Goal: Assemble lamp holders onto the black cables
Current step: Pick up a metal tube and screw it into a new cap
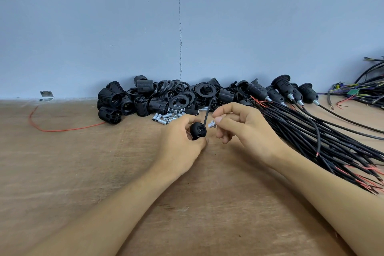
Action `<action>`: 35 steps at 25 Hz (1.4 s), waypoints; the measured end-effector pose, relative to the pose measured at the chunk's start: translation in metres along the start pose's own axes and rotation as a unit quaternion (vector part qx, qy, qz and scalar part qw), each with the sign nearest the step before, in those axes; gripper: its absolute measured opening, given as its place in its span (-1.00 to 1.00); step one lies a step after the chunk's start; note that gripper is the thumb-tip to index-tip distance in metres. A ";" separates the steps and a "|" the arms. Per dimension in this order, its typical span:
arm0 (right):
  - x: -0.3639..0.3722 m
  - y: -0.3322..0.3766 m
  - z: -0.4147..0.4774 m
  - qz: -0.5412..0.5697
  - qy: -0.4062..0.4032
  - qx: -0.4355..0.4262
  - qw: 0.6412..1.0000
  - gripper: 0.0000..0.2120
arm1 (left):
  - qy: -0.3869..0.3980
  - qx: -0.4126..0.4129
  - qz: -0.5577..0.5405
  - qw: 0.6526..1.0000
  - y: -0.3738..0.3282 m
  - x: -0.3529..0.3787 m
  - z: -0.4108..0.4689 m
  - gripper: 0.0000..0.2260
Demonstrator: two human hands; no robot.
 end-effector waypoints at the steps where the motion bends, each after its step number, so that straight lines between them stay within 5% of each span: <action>1: 0.000 0.001 -0.001 -0.010 0.001 -0.003 1.000 -0.97 | 0.006 0.001 0.005 1.000 0.000 0.000 0.000 -0.62; 8: 0.007 -0.006 -0.003 -0.099 0.022 0.004 0.995 -0.94 | -0.004 0.032 0.056 0.998 0.005 0.006 0.003 -0.84; 20: 0.012 -0.005 -0.003 -0.222 0.001 -0.061 0.973 -0.98 | -0.028 0.051 0.063 0.996 0.011 0.009 0.003 -0.90; 27: 0.012 -0.003 -0.005 -0.286 -0.035 -0.043 0.957 -0.52 | -0.023 0.097 0.066 0.993 0.004 0.009 0.000 -0.86; 29: 0.009 -0.003 -0.005 -0.263 -0.049 -0.028 0.963 -0.53 | -0.026 0.107 0.065 0.992 0.003 0.010 0.000 -0.86; 32: 0.012 -0.005 -0.004 -0.223 -0.024 -0.030 0.974 -0.80 | -0.043 0.094 0.069 0.992 0.004 0.008 0.000 -0.87; 35: 0.008 -0.006 -0.002 -0.251 -0.037 -0.004 0.967 -0.50 | -0.031 0.096 0.059 0.993 0.003 0.009 0.000 -0.84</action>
Point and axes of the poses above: each hand's wrist, its own z-axis towards the middle knuckle, its own x-axis out of the palm, y = z × x, the point moved 3 cm from there along z, towards the middle knuckle, and after that the axes turned 1 degree about x, right-handed, at the moved point
